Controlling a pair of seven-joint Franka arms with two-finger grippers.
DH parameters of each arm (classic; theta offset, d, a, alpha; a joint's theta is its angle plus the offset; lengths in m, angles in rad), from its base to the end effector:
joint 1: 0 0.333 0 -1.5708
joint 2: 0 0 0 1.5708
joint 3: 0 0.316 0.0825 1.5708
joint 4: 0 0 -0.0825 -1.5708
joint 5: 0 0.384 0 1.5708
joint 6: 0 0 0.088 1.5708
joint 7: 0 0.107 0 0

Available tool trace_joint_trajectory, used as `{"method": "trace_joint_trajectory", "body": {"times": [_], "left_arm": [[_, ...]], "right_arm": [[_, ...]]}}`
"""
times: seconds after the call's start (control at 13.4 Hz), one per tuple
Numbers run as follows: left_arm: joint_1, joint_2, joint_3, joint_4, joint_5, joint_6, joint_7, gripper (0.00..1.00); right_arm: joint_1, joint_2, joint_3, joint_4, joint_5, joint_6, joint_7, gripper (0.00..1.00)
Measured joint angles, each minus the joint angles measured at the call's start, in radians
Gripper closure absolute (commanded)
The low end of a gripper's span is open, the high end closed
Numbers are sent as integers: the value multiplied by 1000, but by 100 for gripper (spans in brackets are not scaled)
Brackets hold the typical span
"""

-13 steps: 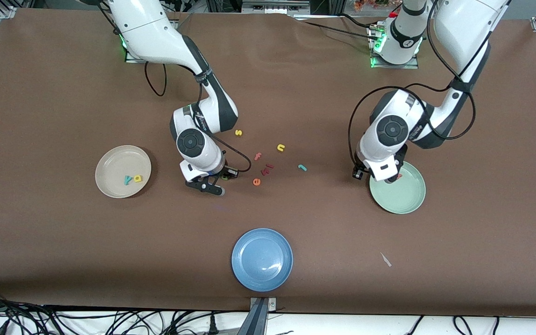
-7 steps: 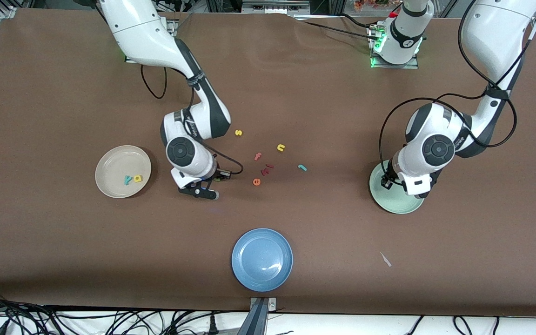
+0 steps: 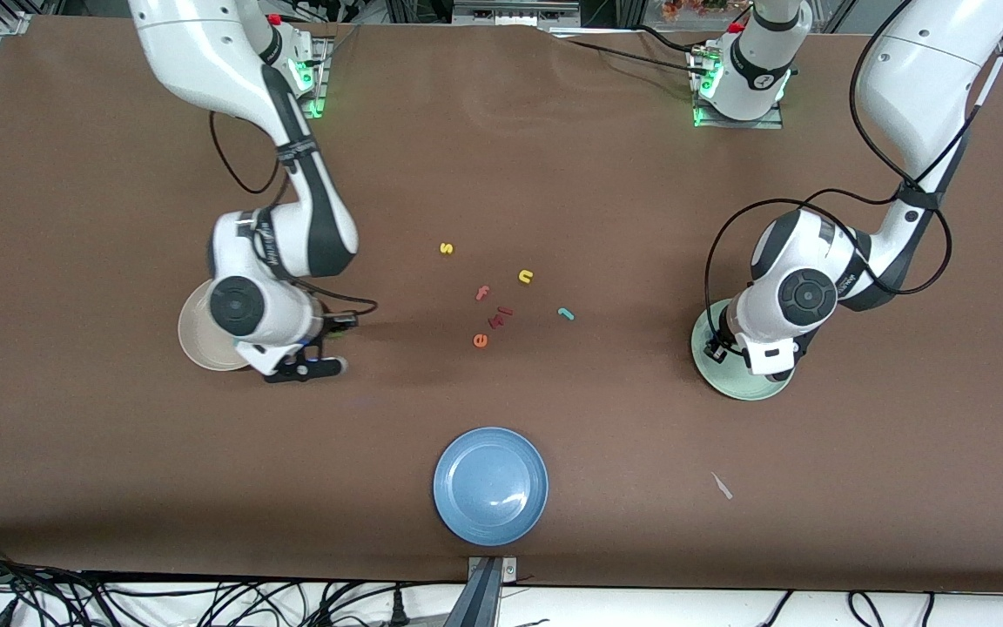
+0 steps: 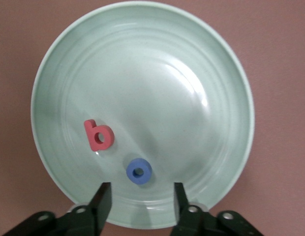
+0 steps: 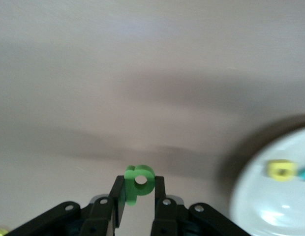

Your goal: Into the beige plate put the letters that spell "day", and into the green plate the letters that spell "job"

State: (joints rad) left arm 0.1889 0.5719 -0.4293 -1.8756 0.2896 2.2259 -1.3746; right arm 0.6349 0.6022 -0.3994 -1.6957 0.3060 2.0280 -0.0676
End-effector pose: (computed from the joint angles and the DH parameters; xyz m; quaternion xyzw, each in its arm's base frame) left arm 0.6053 -0.1274 0.2159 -0.8796 -0.4695 0.0593 0.0494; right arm 0.6214 0.1914 0.2511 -0.9905 -0.0877 0.1061 0.0062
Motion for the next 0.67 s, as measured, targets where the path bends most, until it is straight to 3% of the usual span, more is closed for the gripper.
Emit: {"method": "trace_joint_trajectory", "body": {"times": [0.3,0.45,0.52,0.6,0.67], "left_arm": [[-12,-4,-83,113,0,-94,4,0],[-72,-5,-122,154,0,-124,3,0],[-125,-3,-123,160,-1,-125,-4,0],[-179,1,-123,165,-17,-125,-22,0],[-224,6,-123,166,-58,-125,-43,0]], "right_arm": [[-5,-97,-92,-154,0,4,-188,100],[-6,-101,-140,-196,0,21,-264,100],[-8,-95,-160,-211,0,33,-291,85],[-16,-85,-170,-217,0,44,-305,7],[-26,-74,-175,-216,0,50,-309,0]]}}
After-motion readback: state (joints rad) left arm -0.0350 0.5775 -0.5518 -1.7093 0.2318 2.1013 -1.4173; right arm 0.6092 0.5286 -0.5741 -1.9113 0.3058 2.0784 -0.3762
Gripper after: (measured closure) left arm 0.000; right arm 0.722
